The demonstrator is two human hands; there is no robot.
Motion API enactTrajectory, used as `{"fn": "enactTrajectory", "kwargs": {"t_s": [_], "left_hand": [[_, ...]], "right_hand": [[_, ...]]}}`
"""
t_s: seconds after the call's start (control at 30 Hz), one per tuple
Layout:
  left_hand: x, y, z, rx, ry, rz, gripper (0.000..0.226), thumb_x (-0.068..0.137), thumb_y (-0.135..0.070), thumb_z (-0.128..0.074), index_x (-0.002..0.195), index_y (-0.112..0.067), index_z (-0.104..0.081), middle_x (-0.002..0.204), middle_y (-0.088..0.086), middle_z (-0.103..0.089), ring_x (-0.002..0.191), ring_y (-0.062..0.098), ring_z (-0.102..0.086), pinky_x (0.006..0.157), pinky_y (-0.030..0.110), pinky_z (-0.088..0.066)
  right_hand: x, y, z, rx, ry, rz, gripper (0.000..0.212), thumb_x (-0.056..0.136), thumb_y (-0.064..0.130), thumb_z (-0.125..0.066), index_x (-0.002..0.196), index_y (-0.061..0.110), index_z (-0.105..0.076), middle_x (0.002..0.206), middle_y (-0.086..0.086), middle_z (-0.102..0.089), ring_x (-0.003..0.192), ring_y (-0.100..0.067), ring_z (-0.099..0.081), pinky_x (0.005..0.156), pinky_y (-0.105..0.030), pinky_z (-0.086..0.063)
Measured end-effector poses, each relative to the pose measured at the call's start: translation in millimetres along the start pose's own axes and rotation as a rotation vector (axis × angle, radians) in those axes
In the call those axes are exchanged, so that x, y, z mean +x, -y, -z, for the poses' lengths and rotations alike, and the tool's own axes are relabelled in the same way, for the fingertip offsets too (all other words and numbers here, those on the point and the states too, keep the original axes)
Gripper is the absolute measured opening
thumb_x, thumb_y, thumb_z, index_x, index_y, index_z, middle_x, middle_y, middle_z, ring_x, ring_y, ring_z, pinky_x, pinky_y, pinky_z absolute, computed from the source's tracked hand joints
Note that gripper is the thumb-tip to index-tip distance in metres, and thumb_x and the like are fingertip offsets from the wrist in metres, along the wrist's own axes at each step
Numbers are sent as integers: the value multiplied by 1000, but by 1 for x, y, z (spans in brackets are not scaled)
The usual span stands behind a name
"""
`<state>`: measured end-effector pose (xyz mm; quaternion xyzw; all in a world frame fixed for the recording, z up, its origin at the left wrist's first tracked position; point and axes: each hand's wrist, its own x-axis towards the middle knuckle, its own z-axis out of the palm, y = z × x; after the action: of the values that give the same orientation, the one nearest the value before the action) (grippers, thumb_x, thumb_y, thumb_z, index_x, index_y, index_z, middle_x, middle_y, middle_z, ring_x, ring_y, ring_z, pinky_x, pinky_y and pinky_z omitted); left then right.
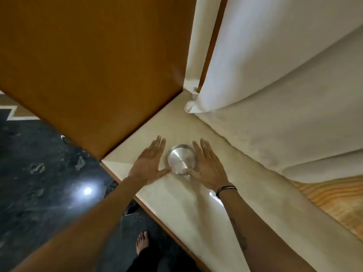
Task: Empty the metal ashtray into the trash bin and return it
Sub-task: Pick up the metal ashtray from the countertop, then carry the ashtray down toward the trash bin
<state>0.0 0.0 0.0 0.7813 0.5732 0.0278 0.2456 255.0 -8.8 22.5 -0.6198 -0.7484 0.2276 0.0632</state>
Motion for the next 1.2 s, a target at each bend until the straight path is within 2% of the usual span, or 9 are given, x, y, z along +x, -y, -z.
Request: {"fn": "enactTrajectory", "kwargs": {"t_s": [0.1,0.27,0.37,0.47,0.57,0.7,0.87,1.03,1.2], "left_hand": [[8,7,-19,-149,61,38,135,74,-101,-38,173,-21,7,184,-3,8,170,14,1,135,36,-15],[22,-3,-37,-399,-12,101,118,77,-51,-93,171,-21,-27,178,1,-34,167,20,-26,131,39,-33],[20,-4,-35,-638,-55,146,110,59,-54,-96,157,-34,-50,152,-7,-65,140,20,-60,115,39,-52],[10,-3,-23,-892,4,154,93,62,-23,-105,145,-34,-66,136,-14,-77,131,9,-68,111,30,-55],[-18,-1,-9,-1088,17,227,73,69,3,-98,130,-30,-75,125,-16,-82,125,5,-74,107,20,-57],[-73,11,1,-1229,-45,340,68,74,11,-91,137,-9,-74,128,3,-83,121,19,-78,92,20,-63],[-151,42,3,-1395,-204,395,72,56,-13,-98,125,-16,-78,116,8,-86,100,17,-84,85,24,-66],[-208,118,-9,-1562,-254,451,64,72,8,-81,134,-5,-73,129,18,-80,108,22,-82,89,28,-66],[-233,226,-31,-1665,-125,473,54,76,12,-74,126,-7,-79,122,15,-83,103,19,-82,87,24,-66]], "right_hand": [[9,-11,-14,34,112,-18,135,79,74,-81,174,13,-7,184,-12,-8,171,-27,-8,135,-44,-27],[16,-14,-23,177,151,-90,135,78,45,-95,175,22,-4,180,0,-23,165,-22,-27,121,-44,-45],[16,-12,-24,308,123,-146,132,72,41,-99,173,24,-16,171,2,-40,156,-22,-42,116,-37,-46],[6,-7,-19,495,111,-174,117,65,31,-105,163,24,-41,149,11,-59,140,-19,-58,114,-35,-50],[-14,2,-17,686,128,-182,94,63,23,-107,144,25,-59,134,8,-71,123,-11,-69,111,-43,-60],[-42,34,-27,890,154,-170,94,65,15,-106,147,18,-60,139,4,-72,126,-10,-71,114,-40,-58],[-63,102,-63,977,199,-131,106,62,18,-106,155,22,-55,150,4,-66,138,-14,-64,122,-40,-51],[-75,175,-114,1003,217,-119,101,72,12,-102,159,17,-51,153,4,-62,136,-2,-61,115,-20,-51],[-73,239,-193,991,193,-197,97,76,11,-99,159,19,-50,143,25,-59,127,23,-56,103,-6,-48]]}}
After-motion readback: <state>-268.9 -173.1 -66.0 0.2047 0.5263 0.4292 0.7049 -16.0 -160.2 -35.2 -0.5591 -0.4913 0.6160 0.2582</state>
